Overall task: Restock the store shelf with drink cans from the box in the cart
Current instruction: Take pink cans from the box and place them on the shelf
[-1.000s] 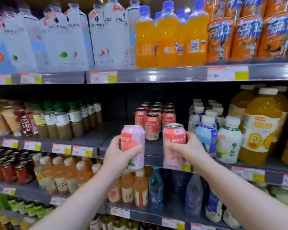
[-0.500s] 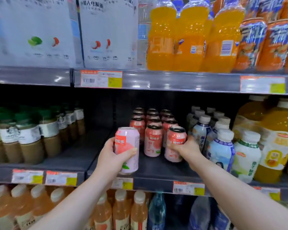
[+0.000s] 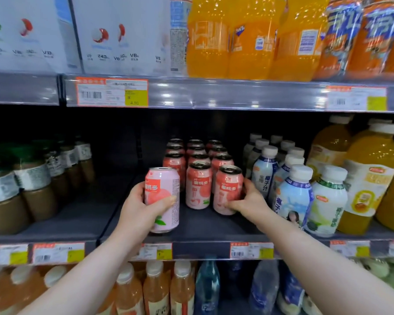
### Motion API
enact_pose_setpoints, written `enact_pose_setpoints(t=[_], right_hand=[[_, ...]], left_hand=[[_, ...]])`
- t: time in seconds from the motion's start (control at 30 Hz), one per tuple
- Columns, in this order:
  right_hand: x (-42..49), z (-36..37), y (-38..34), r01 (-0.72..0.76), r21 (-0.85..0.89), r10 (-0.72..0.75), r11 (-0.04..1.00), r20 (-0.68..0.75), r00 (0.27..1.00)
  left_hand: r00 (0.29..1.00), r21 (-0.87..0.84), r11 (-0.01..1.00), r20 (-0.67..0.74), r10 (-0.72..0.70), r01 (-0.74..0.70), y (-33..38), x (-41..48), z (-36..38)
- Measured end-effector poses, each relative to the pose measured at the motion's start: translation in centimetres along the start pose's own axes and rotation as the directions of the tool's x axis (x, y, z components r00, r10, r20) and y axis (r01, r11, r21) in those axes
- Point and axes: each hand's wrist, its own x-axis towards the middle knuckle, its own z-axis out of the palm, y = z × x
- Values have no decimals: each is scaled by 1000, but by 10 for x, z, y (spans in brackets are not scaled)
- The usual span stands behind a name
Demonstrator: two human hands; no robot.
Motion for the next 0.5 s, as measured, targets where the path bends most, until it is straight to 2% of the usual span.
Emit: enact_pose_setpoints(t=[0.27, 0.5], right_hand=[[12, 11, -8, 8, -43, -14, 999, -123, 992], [16, 7, -11, 9, -41, -13, 999, -116, 993]], left_hand=[[1000, 13, 1000, 21, 8, -8, -2, 4, 0], [1000, 11, 1000, 2, -1, 1, -4, 8, -3]])
